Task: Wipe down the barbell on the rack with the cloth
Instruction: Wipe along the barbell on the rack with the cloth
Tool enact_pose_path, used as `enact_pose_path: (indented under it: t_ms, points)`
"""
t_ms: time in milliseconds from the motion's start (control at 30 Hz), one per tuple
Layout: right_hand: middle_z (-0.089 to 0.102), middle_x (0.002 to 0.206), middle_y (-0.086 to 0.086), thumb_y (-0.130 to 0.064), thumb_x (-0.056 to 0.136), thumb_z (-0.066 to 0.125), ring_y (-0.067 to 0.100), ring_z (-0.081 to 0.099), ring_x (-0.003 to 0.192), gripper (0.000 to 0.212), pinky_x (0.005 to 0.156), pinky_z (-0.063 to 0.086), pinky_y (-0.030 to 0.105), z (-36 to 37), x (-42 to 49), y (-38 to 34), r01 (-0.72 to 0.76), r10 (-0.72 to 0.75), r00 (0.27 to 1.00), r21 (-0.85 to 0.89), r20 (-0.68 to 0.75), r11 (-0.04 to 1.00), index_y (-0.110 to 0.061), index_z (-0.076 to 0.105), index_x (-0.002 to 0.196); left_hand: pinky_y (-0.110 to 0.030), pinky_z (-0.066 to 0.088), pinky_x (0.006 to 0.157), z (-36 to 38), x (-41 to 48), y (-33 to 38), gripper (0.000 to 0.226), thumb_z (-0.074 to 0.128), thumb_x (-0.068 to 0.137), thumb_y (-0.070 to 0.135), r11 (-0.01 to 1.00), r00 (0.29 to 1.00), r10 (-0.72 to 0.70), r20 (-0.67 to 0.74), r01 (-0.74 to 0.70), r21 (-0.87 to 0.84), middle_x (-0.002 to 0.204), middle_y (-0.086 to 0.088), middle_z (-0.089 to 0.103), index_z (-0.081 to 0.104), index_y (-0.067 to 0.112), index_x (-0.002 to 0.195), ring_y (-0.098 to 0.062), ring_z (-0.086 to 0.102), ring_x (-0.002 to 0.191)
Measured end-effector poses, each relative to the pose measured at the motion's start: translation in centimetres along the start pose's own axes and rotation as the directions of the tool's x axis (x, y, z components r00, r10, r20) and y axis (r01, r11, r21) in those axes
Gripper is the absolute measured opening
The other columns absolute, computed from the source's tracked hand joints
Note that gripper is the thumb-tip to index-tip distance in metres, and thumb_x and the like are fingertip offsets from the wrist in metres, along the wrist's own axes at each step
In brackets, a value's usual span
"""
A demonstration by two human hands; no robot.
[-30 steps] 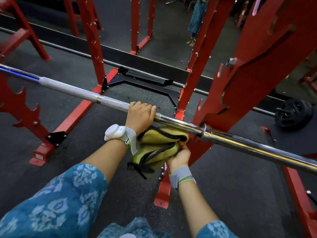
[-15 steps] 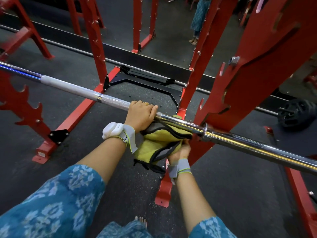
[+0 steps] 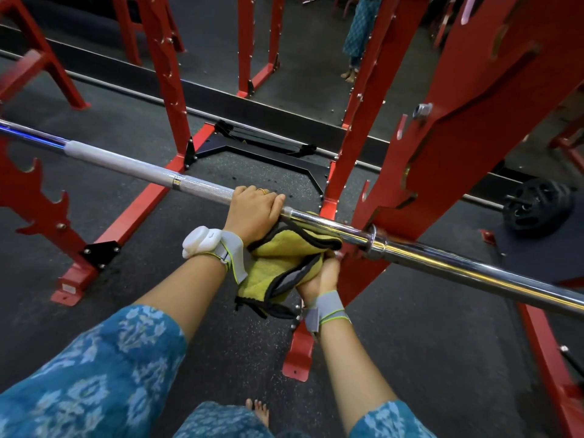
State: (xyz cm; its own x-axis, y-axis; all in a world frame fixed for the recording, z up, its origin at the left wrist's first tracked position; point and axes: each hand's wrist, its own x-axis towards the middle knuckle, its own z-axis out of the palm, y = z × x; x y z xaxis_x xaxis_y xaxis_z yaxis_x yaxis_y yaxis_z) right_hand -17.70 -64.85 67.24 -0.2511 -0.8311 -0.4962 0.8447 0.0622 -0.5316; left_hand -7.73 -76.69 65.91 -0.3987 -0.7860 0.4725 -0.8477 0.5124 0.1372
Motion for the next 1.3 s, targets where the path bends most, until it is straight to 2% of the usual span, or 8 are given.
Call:
enact_pose_path:
  t_ms: [167, 267, 467, 633, 767, 900, 1033, 1300]
  points:
    - [0.062, 0.109, 0.016, -0.033, 0.09, 0.045, 0.034, 0.058, 0.107, 0.034, 0.101, 0.043, 0.047, -2.1, 0.4, 0.1, 0.08, -0.067, 0.988, 0.088, -0.14, 0.993, -0.011, 0.062, 0.11, -0.038, 0.039, 0.074, -0.2, -0.1, 0.1, 0.057, 0.021, 0.092, 0.039, 1.0, 1.0, -0.004, 0.021, 0.004, -0.011, 0.073, -0.009, 0.068, 0.066, 0.011, 0.07, -0.032, 0.06, 0.071]
    - [0.062, 0.111, 0.017, -0.024, 0.087, 0.055, 0.036, 0.06, 0.106, 0.047, 0.091, 0.05, 0.05, -2.8, -0.3, 0.4, 0.159, -0.144, 0.963, 0.048, -0.227, 0.986, -0.009, 0.052, 0.131, -0.039, 0.037, 0.076, -0.3, -0.1, 0.1, 0.062, 0.017, 0.092, 0.041, 1.0, 0.999, -0.009, 0.031, 0.01, -0.016, 0.076, -0.01, 0.069, 0.067, 0.01, 0.074, -0.033, 0.06, 0.074]
    - [0.061, 0.085, 0.008, -0.009, 0.091, 0.052, 0.022, 0.061, 0.074, 0.019, 0.066, 0.053, 0.033, -2.5, -3.2, -0.1, 0.265, -0.281, 0.926, -0.095, -0.253, 0.96, -0.018, 0.053, 0.108, -0.038, 0.035, 0.079, -0.4, -0.1, 0.3, 0.067, 0.013, 0.09, 0.042, 1.0, 1.0, -0.011, 0.027, 0.012, -0.02, 0.079, -0.011, 0.07, 0.069, 0.009, 0.077, -0.034, 0.06, 0.079]
    - [0.06, 0.088, 0.006, -0.005, 0.09, 0.052, 0.02, 0.059, 0.079, 0.019, 0.068, 0.053, 0.032, -2.6, -4.4, -0.1, 0.352, -0.422, 0.886, -0.317, -0.191, 0.881, -0.021, 0.052, 0.101, -0.038, 0.037, 0.078, -0.4, -0.2, 0.3, 0.064, 0.016, 0.091, 0.041, 1.0, 1.0, -0.011, 0.005, 0.011, -0.029, 0.075, -0.012, 0.069, 0.069, 0.009, 0.074, -0.034, 0.061, 0.076]
    - [0.06, 0.107, -0.006, -0.015, 0.077, 0.054, 0.015, 0.057, 0.101, 0.04, 0.095, 0.044, 0.035, -2.4, -5.0, -1.1, 0.574, -0.693, 0.72, -0.593, 0.038, 0.565, -0.029, 0.05, 0.114, -0.038, 0.036, 0.076, -0.4, -0.2, 0.4, 0.061, 0.018, 0.091, 0.04, 1.0, 1.0, -0.007, 0.001, 0.007, -0.023, 0.074, -0.011, 0.069, 0.068, 0.009, 0.073, -0.033, 0.06, 0.074]
    - [0.045, 0.128, 0.007, -0.009, 0.081, 0.056, 0.019, 0.048, 0.108, 0.056, 0.089, 0.039, 0.028, -1.8, -5.0, -4.1, 0.488, -0.817, 0.5, -0.873, 0.287, -0.007, -0.016, 0.043, 0.135, -0.037, 0.037, 0.077, -0.4, -0.2, 0.3, 0.06, 0.018, 0.091, 0.04, 1.0, 1.0, -0.002, -0.003, 0.002, -0.024, 0.075, -0.011, 0.068, 0.067, 0.01, 0.073, -0.032, 0.059, 0.073]
    - [0.031, 0.146, 0.009, -0.027, 0.089, 0.054, 0.036, 0.044, 0.116, 0.06, 0.082, 0.043, 0.045, -1.1, -4.1, -4.1, -0.061, -0.687, 0.665, -0.895, 0.293, -0.442, -0.034, 0.034, 0.144, -0.037, 0.038, 0.075, -0.4, -0.2, 0.3, 0.057, 0.021, 0.092, 0.038, 1.0, 1.0, -0.001, -0.021, 0.0, -0.025, 0.072, -0.01, 0.068, 0.066, 0.01, 0.07, -0.032, 0.059, 0.069]
    - [0.024, 0.149, 0.012, -0.026, 0.09, 0.047, 0.038, 0.029, 0.127, 0.046, 0.089, 0.042, 0.05, 3.6, -1.8, -2.1, -0.023, -0.522, 0.759, -0.785, 0.389, -0.619, -0.032, 0.041, 0.136, -0.032, 0.044, 0.067, 0.1, -0.2, 0.3, 0.046, 0.034, 0.09, 0.031, 1.0, 0.993, 0.01, -0.12, -0.006, 0.027, 0.059, -0.007, 0.064, 0.061, 0.013, 0.058, -0.029, 0.057, 0.056]
